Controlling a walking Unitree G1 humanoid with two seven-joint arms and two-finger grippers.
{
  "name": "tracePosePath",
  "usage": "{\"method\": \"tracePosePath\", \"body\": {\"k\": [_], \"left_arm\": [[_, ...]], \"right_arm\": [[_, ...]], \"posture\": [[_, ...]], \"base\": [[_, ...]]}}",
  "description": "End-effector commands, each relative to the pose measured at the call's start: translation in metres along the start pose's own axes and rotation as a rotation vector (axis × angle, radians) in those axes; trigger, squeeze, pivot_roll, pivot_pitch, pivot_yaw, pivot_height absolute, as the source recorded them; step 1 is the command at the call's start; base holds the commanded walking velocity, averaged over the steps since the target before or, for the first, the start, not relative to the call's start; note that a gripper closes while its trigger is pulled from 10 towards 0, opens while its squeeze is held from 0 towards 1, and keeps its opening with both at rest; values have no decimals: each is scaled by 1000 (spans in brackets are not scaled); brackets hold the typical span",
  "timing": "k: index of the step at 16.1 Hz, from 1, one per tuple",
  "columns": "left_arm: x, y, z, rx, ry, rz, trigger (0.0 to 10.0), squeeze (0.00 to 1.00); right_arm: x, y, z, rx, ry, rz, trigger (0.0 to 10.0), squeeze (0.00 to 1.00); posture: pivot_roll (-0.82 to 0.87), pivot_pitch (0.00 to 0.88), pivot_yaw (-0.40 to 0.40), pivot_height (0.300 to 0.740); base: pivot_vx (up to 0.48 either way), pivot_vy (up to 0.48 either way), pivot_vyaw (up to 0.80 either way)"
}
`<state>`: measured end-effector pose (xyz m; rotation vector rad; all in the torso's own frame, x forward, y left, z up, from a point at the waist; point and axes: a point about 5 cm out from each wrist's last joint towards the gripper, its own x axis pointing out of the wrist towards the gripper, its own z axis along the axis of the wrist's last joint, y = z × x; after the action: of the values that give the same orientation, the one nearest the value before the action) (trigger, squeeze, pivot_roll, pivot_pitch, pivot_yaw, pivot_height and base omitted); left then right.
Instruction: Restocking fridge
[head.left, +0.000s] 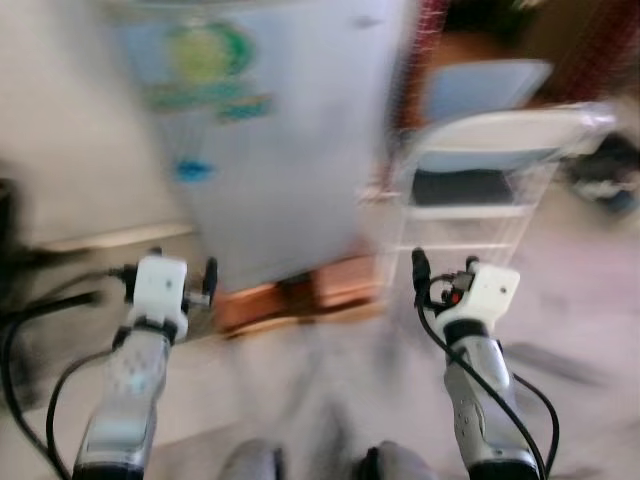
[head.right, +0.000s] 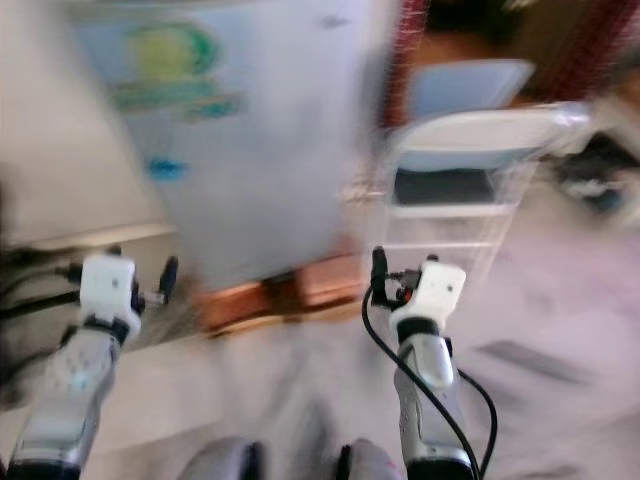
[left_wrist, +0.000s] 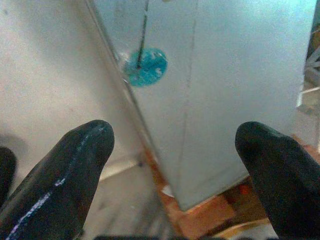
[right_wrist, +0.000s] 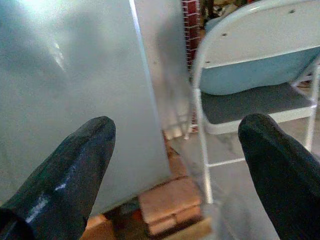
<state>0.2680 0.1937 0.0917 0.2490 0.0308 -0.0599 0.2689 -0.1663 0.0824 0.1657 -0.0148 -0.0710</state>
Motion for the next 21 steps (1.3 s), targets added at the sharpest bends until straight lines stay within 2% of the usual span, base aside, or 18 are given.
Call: {"method": "tracePosePath", "body": {"k": [1,2,4,6,8,10,12,15,16,21], "left_arm": [[2,-5,-4,12,22,-43,10000,0],[4,0,-3,16,21,-39,10000,0],[4,-7,-10,12,34,-77,10000,0],[4,-10,-10,-11,33,-62,10000,0],[-5,-12,-18,-9,44,-66,10000,0],[-9,-11,-20,4,50,-76,10000,0],[-5,-6,-21,10,52,-77,10000,0],[-6,-8,-23,-10,57,-60,10000,0],[-8,-13,-26,-51,69,-96,10000,0],[-6,-12,-22,-36,36,-109,10000,0]], "right_arm": [[-4,-13,-2,-28,3,-44,10000,0],[-7,-17,-1,-44,-8,-48,10000,0],[-8,-22,-4,-52,-3,-68,10000,0],[-1,-13,-1,-63,-7,-21,10000,0],[8,-6,2,-104,-6,42,10000,0],[14,-5,3,-94,-14,40,10000,0],[14,-2,3,-99,-15,61,10000,0],[10,-8,1,-117,-4,66,10000,0],[11,-5,1,-119,2,82,10000,0],[10,-3,1,-123,-2,91,10000,0]], "posture": [[98,91,60,740],[88,97,65,740],[87,102,39,740],[103,111,1,740],[118,114,-23,740],[128,110,-20,740],[124,107,-27,740],[118,113,-50,740],[116,115,-60,740],[109,121,-54,740]], "base": [[0,409,0],[0,277,0],[0,463,-278],[0,450,-219],[0,452,-400],[0,450,-600],[0,450,0],[0,450,0],[0,472,-800],[0,479,-800]]}}
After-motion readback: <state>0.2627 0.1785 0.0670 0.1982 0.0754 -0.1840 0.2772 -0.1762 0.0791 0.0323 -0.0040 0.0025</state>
